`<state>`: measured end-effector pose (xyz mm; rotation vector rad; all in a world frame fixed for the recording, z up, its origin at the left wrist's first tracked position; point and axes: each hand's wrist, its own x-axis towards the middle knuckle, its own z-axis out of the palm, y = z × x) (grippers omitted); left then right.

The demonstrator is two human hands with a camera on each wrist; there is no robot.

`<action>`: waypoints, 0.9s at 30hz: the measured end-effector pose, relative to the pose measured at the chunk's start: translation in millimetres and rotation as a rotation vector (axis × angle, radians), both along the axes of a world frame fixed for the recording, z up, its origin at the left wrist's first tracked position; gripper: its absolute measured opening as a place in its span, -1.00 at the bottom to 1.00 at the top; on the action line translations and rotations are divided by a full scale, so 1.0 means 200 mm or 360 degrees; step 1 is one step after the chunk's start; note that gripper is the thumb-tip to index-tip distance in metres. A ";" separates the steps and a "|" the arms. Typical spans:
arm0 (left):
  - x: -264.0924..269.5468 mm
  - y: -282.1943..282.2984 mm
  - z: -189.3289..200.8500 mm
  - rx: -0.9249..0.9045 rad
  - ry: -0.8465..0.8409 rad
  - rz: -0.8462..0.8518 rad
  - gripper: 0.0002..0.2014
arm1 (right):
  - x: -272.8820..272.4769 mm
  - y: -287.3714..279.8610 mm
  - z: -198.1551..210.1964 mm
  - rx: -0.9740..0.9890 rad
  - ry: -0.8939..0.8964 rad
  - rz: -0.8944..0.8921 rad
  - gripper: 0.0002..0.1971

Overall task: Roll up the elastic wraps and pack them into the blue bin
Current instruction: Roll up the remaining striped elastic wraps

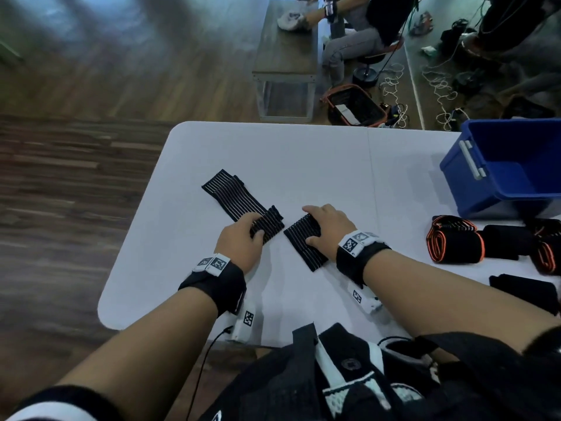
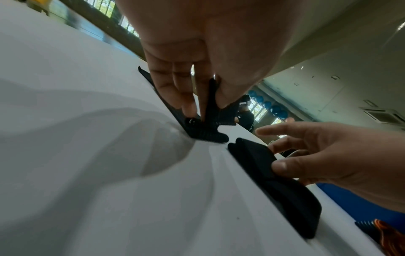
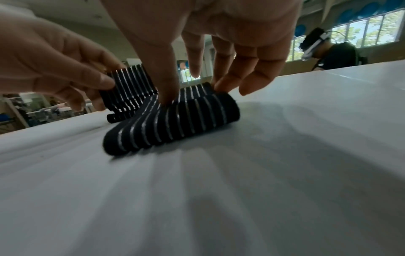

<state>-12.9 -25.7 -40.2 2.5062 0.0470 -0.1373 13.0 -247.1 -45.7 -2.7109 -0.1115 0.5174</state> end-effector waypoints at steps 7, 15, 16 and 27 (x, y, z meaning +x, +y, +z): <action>-0.08 0.00 0.08 -0.0138 -0.0132 0.0005 -0.74 | 0.02 0.03 0.02 0.0136 -0.0038 -0.0008 -0.68; -0.07 -0.07 0.11 -0.0153 -0.0350 -0.0118 -0.84 | 0.00 -0.02 0.16 0.0821 -0.0062 -0.0307 -0.75; -0.07 -0.08 0.12 -0.0171 -0.0390 -0.0154 -0.85 | 0.00 -0.02 0.17 0.0917 -0.0048 -0.0374 -0.78; -0.07 -0.22 0.24 -0.0252 -0.0494 -0.0360 -0.48 | -0.02 -0.04 0.40 0.1614 0.0203 -0.0789 -0.83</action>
